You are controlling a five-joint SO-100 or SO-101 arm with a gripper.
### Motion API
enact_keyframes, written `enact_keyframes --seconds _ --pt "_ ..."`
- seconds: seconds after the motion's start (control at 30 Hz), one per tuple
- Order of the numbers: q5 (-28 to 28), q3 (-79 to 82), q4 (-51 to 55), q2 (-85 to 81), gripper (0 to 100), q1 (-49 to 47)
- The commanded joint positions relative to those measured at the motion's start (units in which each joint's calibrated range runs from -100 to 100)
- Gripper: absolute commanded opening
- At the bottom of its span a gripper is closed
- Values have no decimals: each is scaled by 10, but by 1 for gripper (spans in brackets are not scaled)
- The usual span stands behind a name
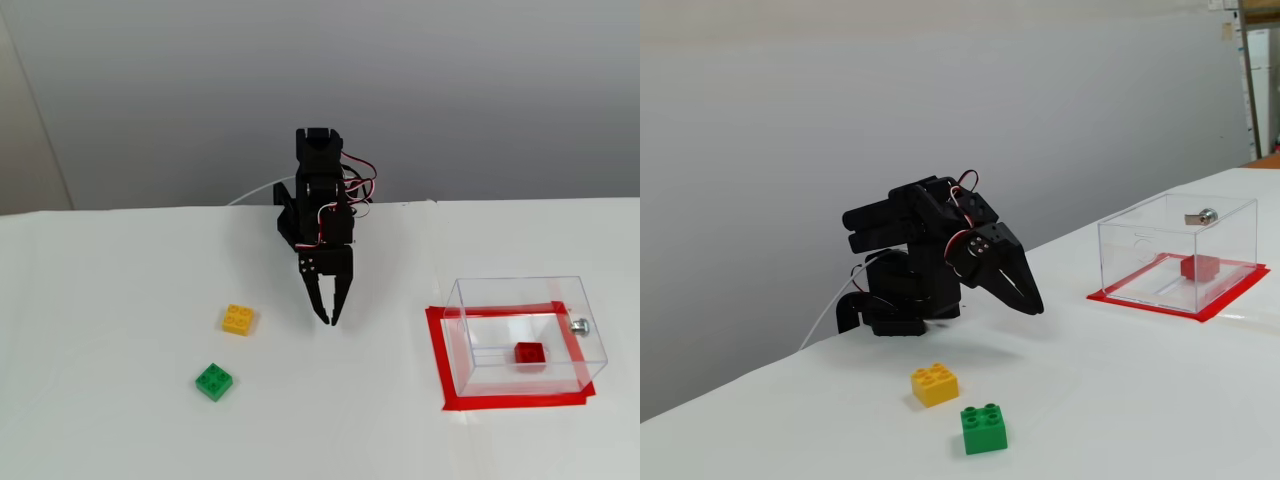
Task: Pick the red lego brick and place it into the transparent box
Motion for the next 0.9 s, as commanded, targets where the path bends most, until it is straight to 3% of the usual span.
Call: enact_keyframes --seconds 0.0,0.7,0.87 --pt "-2 12 -7 -6 1 -4" --pt "-2 8 2 -6 1 -48" --pt "-2 -8 58 -6 1 -48"
